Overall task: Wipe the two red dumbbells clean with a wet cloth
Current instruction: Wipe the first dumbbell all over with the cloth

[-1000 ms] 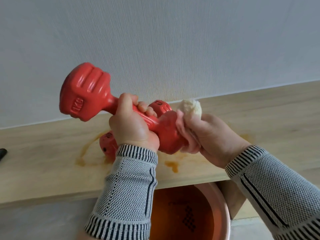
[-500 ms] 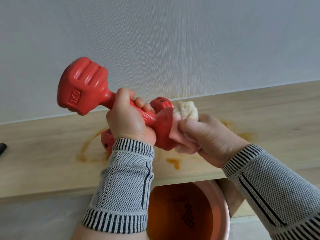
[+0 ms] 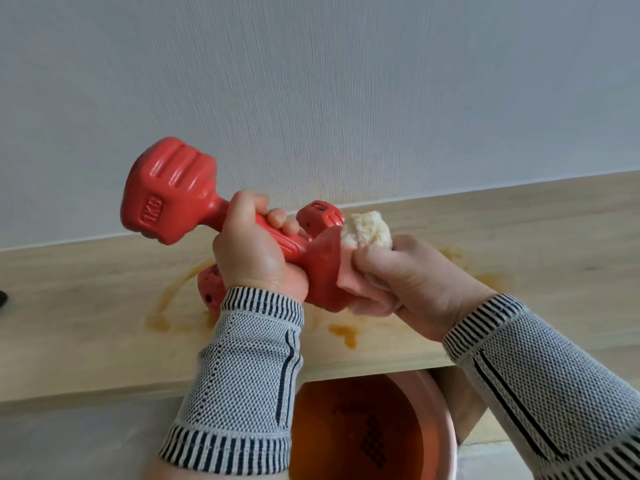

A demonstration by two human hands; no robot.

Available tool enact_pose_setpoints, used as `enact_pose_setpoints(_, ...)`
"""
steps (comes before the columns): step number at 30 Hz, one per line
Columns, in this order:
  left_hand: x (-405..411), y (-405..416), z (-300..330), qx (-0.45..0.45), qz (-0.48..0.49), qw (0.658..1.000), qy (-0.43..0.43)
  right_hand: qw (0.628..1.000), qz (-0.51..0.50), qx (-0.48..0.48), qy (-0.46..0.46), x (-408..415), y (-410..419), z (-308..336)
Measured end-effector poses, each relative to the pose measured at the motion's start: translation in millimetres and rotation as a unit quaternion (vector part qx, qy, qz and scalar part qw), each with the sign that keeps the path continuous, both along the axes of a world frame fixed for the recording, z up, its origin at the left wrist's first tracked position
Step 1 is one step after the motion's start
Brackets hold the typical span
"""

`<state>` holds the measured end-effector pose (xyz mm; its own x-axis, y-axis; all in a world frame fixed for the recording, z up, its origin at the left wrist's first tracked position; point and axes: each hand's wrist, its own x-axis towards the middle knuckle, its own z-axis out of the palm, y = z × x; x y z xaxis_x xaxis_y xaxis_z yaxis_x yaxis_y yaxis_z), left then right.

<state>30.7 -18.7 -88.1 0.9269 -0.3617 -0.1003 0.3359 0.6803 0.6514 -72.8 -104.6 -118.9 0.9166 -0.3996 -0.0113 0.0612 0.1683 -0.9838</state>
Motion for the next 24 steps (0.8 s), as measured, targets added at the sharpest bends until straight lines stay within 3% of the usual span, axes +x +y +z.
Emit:
enact_pose_setpoints(5,-7,-4,-1,0.009,-0.011,1.000,-0.007,0.997,-0.074,0.009,0.022,3,-8,-7)
enact_pose_setpoints(11,2,0,-1,-0.001,-0.007,1.000,0.004,0.999,0.039,0.001,-0.026,-2,7,2)
enact_pose_setpoints(17,-6,-1,-3,-0.007,-0.041,0.999,-0.010,0.994,-0.098,0.035,0.039,2,-6,-3)
enact_pose_setpoints(20,-7,-1,-2,0.001,-0.032,0.999,-0.005,0.995,-0.059,0.078,0.020,0,-4,-3)
enact_pose_setpoints(24,3,3,-2,-0.032,-0.029,0.998,0.041,0.995,0.066,0.058,-0.043,-5,5,-2)
